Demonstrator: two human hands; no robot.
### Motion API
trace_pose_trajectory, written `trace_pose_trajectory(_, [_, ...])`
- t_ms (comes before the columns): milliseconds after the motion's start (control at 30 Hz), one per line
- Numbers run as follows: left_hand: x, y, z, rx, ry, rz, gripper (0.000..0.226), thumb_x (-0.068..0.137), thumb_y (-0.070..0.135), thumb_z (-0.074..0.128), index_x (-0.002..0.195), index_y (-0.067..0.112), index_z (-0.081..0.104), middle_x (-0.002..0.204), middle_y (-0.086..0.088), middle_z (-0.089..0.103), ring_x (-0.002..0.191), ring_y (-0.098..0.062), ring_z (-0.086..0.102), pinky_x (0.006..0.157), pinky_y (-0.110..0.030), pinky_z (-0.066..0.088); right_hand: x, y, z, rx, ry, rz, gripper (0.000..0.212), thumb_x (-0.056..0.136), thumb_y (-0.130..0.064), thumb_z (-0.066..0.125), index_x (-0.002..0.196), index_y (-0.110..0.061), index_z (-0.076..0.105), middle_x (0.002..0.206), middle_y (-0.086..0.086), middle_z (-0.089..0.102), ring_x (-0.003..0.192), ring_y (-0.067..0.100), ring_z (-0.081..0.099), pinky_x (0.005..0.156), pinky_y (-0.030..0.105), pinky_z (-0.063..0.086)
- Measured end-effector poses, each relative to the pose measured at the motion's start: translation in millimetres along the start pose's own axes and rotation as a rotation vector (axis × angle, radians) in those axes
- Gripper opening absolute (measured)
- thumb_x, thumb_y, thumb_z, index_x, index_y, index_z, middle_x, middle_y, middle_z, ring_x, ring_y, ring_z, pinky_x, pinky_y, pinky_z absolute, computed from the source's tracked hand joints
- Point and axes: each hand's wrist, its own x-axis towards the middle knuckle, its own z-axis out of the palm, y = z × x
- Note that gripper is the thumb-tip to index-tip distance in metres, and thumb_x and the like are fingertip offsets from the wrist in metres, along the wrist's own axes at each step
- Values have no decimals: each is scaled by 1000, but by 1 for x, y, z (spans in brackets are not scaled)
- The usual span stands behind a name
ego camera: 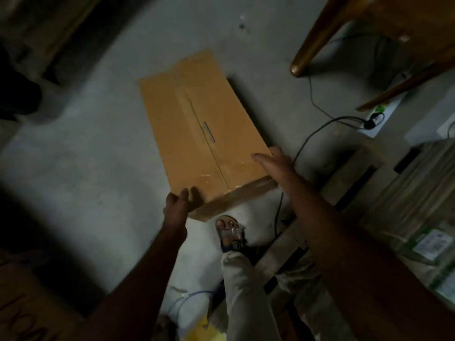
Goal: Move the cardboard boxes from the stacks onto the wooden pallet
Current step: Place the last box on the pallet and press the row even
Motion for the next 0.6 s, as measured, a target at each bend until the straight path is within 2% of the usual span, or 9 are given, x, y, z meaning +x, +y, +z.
trace_pose_trajectory(67, [-25,19,-30,-45,25,-8,43,101,39,53,138,17,46,132,0,52,116,-25,53,92,-43,40,-40,-24,0,212,-46,-7,62,89,-48,64,140,-19,42,140,7,43,130,30,43,75,29,40])
trace_pose_trajectory(133, [-51,33,-57,-137,40,-27,43,103,37,50,143,22,40,126,-1,53,108,-28,55,88,-49,42,-79,-47,2,336,-117,-7,49,92,-43,62,132,-20,44,124,2,45,120,25,46,71,30,38])
trace_pose_trajectory(167, [-63,36,-71,-184,40,-43,38,103,35,49,138,22,42,118,-4,56,98,-29,58,81,-49,46,-98,-58,4,363,-142,-16,45,93,-42,62,129,-21,44,120,-1,45,113,22,47,72,31,38])
trace_pose_trajectory(233, [-87,37,-100,-222,21,-71,21,101,24,51,121,17,50,99,-7,58,77,-25,58,69,-39,47,-137,-78,8,352,-163,-61,41,95,-37,62,128,-22,44,105,-6,47,93,12,48,80,31,37])
trace_pose_trajectory(300, [-115,29,-127,-205,-14,-103,13,100,18,52,112,17,55,95,-5,60,76,-23,59,70,-39,52,-174,-93,12,292,-182,-106,47,95,-32,63,135,-19,42,93,-13,43,86,8,44,83,30,35])
trace_pose_trajectory(367, [-142,17,-153,-212,-25,-132,7,100,18,52,105,19,57,95,-4,61,79,-24,61,75,-42,53,-214,-101,15,232,-197,-145,54,94,-29,65,140,-16,39,92,-15,41,90,8,43,84,28,34])
trace_pose_trajectory(433, [-168,3,-176,-236,-27,-137,8,100,18,51,104,16,58,94,-10,61,78,-27,60,76,-47,52,-252,-107,19,195,-204,-179,53,94,-25,65,140,-14,39,88,-20,40,79,1,43,83,25,34])
trace_pose_trajectory(500, [-192,-8,-197,-285,-13,-133,15,100,15,48,111,7,56,91,-21,56,78,-31,57,73,-49,48,-288,-112,23,169,-191,-213,50,95,-23,64,138,-14,40,87,-24,38,74,-7,39,79,22,36])
trace_pose_trajectory(600, [-227,-20,-229,-383,64,-102,13,101,13,45,112,8,51,87,-19,53,74,-30,54,69,-47,47,-335,-120,39,116,-159,-294,45,95,-25,65,133,-17,43,87,-25,41,73,-8,40,58,9,35])
